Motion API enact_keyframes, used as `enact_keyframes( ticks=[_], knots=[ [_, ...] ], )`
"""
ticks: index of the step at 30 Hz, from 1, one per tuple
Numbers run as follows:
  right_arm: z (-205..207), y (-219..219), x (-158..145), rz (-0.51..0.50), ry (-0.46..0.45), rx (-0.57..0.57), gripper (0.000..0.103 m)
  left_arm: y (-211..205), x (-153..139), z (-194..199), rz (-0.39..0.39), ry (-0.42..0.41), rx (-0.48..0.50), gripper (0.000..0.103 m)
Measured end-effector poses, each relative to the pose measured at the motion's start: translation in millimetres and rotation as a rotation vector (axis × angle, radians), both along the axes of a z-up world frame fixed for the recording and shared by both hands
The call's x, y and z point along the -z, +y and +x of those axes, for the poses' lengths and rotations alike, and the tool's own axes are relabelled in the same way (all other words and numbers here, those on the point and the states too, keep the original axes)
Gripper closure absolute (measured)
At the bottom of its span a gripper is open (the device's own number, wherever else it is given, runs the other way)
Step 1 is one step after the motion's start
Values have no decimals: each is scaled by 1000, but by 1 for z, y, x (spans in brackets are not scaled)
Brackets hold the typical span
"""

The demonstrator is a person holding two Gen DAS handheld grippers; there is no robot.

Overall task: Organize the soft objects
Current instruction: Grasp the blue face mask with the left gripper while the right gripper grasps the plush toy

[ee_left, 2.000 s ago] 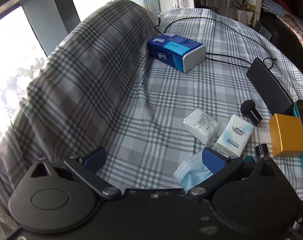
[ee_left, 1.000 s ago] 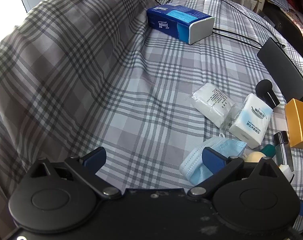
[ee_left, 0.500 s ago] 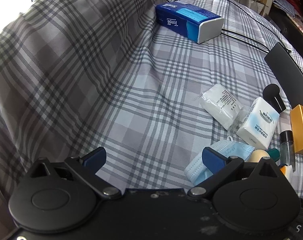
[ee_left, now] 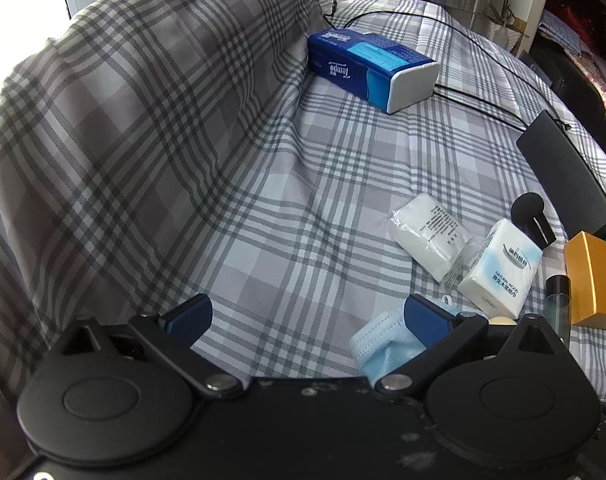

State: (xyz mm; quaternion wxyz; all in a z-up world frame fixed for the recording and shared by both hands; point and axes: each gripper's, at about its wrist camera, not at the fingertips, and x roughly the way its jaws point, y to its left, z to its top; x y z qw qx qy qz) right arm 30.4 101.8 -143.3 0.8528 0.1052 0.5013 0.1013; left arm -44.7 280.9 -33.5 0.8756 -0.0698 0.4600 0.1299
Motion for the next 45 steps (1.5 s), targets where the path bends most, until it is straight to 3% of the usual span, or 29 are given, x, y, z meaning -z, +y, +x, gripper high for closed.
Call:
enact_keyframes(
  ticks=[5, 8, 13, 18, 29, 45],
  knots=[
    [2, 4, 0, -30, 3, -7, 8, -5, -11, -4, 3, -63, 24, 0],
    [2, 1, -2, -34, 10, 13, 17, -7, -13, -3, -3, -69, 35, 0],
    [-1, -5, -4, -75, -25, 58, 47, -6, -10, -2, -26, -48, 27, 0],
    [1, -9, -5, -85, -29, 47, 56, -5, -4, -2, -19, -17, 5, 0],
    [-1, -28, -10, 3, 35, 92, 61, -14, 9, 1, -36, 53, 46, 1],
    [-16, -41, -34, -15, -74, 93, 61, -51, 25, 20, 56, 86, 159, 1]
  ],
)
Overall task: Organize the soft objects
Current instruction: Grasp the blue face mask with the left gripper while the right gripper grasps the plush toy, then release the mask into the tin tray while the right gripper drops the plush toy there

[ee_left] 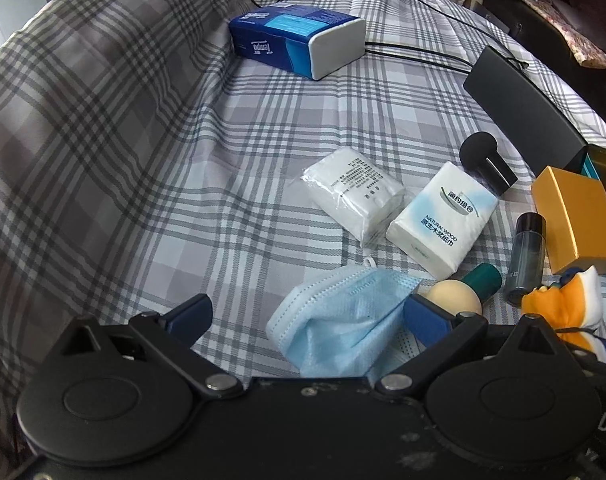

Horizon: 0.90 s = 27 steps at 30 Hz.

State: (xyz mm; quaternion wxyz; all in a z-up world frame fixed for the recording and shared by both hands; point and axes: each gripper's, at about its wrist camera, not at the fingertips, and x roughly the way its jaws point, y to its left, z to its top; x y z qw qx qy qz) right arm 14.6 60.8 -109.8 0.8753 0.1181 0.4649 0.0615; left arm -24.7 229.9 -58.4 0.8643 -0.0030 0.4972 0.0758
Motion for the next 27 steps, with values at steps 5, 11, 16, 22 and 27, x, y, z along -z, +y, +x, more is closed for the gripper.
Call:
enact_keyframes(
  ticks=[5, 11, 16, 22, 27],
  knots=[
    [-1, -11, -6, 18, -18, 32, 61, -4, 18, 10, -25, 61, 14, 6],
    [-3, -14, -9, 28, -29, 30, 61, 4, 25, 12, -98, 95, -2, 26],
    [-6, -16, -16, 35, -58, 23, 61, 15, 12, 8, -102, 80, -32, 42],
    [-9, -23, -27, 46, -109, 25, 61, 26, -21, 3, -94, 19, -62, 43],
    [-13, -33, -43, 56, -179, 39, 61, 15, -57, 6, -87, -54, -41, 43]
  ],
)
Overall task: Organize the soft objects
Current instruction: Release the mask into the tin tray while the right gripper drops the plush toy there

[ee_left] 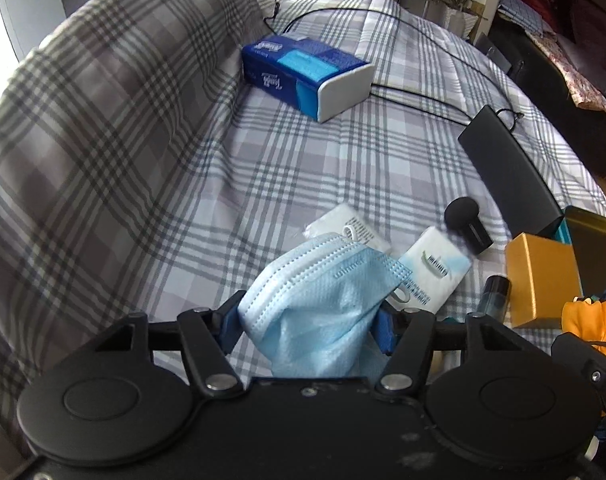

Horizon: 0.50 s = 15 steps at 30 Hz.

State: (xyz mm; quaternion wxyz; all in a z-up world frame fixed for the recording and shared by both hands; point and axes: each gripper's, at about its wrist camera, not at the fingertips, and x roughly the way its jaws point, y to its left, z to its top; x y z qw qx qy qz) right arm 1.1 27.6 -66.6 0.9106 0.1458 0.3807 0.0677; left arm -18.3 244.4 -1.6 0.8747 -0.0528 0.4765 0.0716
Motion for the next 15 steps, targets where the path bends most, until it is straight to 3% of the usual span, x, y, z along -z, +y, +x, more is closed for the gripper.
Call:
enact_keyframes(
  ticks=[8, 15],
  knots=[
    [-5, -44, -29, 61, -95, 121, 61, -66, -42, 16, -6, -94, 142, 43],
    [-11, -110, -50, 128, -137, 316, 61, -150, -53, 35, -35, -128, 306, 43]
  ],
)
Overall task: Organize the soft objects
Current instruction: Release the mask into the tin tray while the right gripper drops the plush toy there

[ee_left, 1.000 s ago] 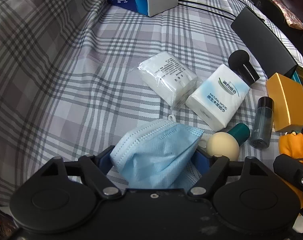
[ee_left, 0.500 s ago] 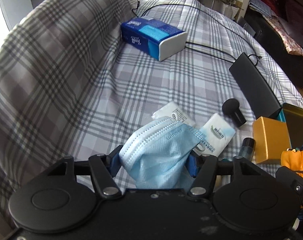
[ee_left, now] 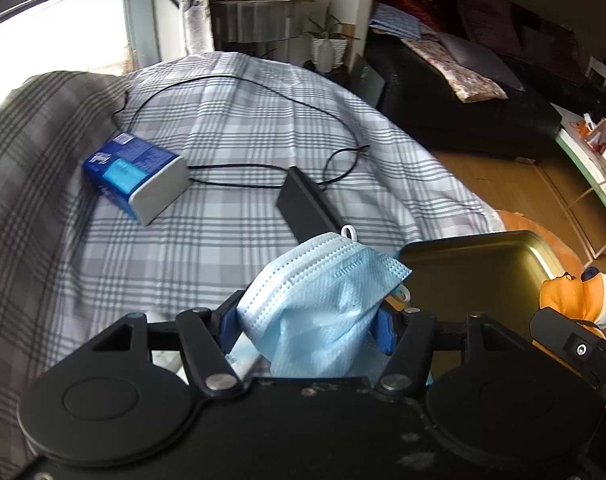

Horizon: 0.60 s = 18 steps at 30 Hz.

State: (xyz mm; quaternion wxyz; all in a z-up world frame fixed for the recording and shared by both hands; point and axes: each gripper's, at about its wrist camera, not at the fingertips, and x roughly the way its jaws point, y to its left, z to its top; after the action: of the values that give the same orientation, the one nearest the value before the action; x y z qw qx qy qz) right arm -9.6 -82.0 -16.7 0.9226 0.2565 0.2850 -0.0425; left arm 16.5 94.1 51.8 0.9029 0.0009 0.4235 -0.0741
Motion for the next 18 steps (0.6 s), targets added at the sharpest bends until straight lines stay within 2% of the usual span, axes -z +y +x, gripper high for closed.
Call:
enact_keyframes(
  ticks=[5, 10, 16, 18],
  knots=[
    [-2, -45, 0, 59, 24, 170, 61, -57, 1, 15, -9, -3, 84, 43],
    [4, -68, 15, 80, 69, 296, 61, -106, 18, 37, -28, 45, 128, 43],
    [9, -91, 31, 181, 125, 296, 61, -140, 44, 54, -17, 98, 142, 43],
    [10, -94, 30, 184, 129, 302, 61, -145, 53, 58, -17, 124, 137, 42]
  ],
)
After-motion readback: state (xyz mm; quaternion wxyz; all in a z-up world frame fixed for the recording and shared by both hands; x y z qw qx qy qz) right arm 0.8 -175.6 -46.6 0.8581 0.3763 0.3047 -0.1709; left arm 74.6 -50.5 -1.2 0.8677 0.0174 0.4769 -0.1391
